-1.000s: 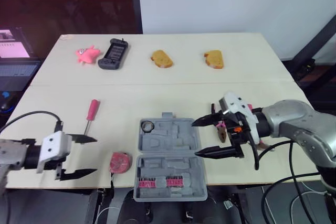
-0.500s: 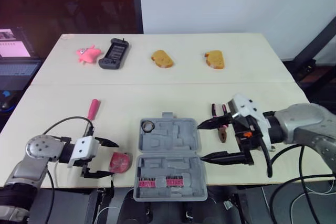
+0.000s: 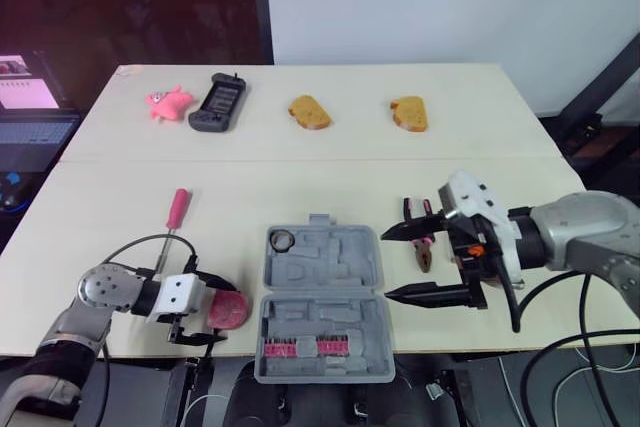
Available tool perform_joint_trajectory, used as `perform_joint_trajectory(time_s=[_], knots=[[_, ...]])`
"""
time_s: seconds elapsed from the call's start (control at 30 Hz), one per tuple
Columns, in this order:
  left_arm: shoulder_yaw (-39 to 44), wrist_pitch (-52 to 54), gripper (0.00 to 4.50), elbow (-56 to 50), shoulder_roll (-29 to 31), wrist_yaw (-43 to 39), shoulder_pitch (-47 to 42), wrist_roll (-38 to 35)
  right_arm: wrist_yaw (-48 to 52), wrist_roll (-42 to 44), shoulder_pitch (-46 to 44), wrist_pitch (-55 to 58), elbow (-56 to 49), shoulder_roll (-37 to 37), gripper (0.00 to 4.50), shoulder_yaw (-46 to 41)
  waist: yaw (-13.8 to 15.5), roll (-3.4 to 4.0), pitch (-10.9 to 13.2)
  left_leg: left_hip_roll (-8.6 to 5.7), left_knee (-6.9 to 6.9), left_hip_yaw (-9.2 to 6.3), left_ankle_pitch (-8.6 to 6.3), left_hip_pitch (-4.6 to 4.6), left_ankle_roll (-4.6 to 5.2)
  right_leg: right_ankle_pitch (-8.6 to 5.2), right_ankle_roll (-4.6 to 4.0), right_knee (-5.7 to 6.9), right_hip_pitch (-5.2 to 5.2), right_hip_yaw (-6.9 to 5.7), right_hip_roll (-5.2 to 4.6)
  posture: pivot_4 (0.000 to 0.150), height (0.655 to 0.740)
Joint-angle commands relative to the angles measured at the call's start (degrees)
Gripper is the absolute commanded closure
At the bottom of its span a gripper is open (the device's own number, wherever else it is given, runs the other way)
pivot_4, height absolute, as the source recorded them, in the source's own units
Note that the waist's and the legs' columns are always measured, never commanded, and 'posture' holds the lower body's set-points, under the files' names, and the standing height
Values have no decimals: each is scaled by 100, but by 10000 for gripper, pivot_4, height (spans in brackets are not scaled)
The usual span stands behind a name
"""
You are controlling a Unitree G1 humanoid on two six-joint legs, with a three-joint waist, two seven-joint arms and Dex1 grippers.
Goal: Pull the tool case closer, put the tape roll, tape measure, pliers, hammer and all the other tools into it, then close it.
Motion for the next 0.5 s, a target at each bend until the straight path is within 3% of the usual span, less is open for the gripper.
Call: perform_joint_trajectory(time_s=[0.03, 0.1, 0.13, 0.5], knots=[[-94, -64, 5809, 168, -132, 80, -123, 51, -20, 35, -143, -30, -44, -73, 0, -95, 10, 5, -3, 0, 0, 0, 0, 1, 0, 0, 0, 1, -1, 0, -1, 1500, 7188], [-105, -34, 13793, 218, -177, 60, -178, 28, -20, 28, -166, -30, -33, -71, 0, -74, 23, 6, -3, -1, 2, -2, 0, 1, 1, 0, 0, 3, -2, 0, -7, 1500, 7188], [-107, -16, 15327, 234, -189, 43, -202, 11, -21, 22, -180, -28, -25, -71, 0, -63, 25, 6, -3, -2, 5, -2, 0, 1, 1, 0, 0, 7, -2, -1, -8, 1500, 7188], [319, 483, 15317, -62, 107, -93, -267, -526, 28, -49, -202, 64, 55, -112, 0, 50, -12, 3, -1, -4, 10, -2, 1, -1, 1, 2, 5, 38, -2, -1, -10, 1500, 7188]])
